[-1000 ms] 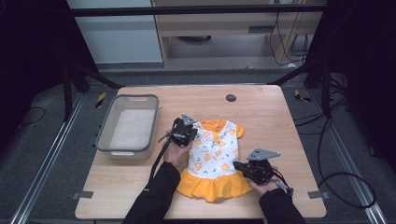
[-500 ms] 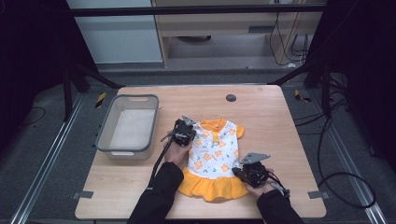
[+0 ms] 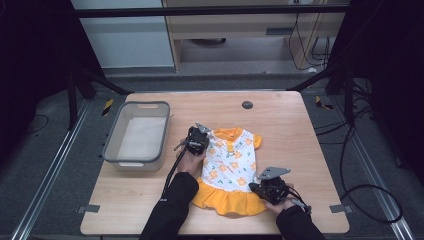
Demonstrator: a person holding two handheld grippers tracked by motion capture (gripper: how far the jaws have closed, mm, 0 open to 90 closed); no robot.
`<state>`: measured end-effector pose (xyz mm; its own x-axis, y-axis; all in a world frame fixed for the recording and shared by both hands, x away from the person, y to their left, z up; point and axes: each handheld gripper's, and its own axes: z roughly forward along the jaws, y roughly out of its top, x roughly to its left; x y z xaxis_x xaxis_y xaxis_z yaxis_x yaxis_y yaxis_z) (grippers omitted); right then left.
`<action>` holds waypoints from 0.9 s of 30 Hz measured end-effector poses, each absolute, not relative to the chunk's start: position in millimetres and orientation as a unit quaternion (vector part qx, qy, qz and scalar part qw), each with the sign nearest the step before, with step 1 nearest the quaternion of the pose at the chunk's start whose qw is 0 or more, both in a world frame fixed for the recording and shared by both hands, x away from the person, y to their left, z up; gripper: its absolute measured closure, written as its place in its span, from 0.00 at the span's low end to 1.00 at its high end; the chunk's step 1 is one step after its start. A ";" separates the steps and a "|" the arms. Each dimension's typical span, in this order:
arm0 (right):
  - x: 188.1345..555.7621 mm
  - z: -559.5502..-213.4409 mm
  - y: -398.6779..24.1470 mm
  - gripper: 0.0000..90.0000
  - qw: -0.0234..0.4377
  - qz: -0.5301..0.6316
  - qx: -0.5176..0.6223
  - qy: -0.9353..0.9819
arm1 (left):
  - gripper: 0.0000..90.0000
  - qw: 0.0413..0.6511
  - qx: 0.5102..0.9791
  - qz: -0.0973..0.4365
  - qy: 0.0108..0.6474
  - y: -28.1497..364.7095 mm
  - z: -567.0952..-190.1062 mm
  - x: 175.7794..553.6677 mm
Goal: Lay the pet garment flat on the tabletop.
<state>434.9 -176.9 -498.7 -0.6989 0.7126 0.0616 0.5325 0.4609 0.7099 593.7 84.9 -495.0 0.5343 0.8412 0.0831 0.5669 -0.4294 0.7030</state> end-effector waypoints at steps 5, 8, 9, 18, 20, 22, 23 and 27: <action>435.1 -498.1 -177.9 1.00 0.123 0.373 0.370 0.842 | 0.91 0.331 0.816 0.216 0.422 85.6 -486.5 586.6; 434.9 -493.9 -180.4 1.00 0.127 0.395 0.373 0.830 | 0.81 0.350 0.813 0.213 0.414 91.5 -473.5 578.4; 434.3 -491.2 -181.8 1.00 0.132 0.401 0.374 0.825 | 0.79 0.357 0.811 0.213 0.412 94.3 -468.6 574.7; 429.6 -474.4 -195.6 0.95 0.155 0.444 0.391 0.791 | 0.61 0.404 0.801 0.206 0.391 125.1 -434.7 528.3; 428.8 -473.1 -197.8 0.91 0.163 0.443 0.396 0.788 | 0.57 0.411 0.801 0.203 0.385 131.5 -432.1 516.5; 428.7 -472.5 -200.6 0.86 0.164 0.442 0.402 0.785 | 0.54 0.415 0.803 0.195 0.380 136.6 -431.1 504.6; 428.7 -472.5 -201.8 0.84 0.169 0.440 0.404 0.783 | 0.53 0.412 0.809 0.195 0.371 139.6 -431.6 494.2; 428.2 -472.0 -209.6 0.74 0.181 0.439 0.417 0.775 | 0.46 0.415 0.815 0.192 0.355 146.7 -437.0 471.7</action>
<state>428.2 -209.6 -472.0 -0.5866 0.8054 0.0850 0.4876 0.2674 0.8311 471.7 146.7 -437.0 0.6732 0.7392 0.0189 0.4197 -0.4030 0.8133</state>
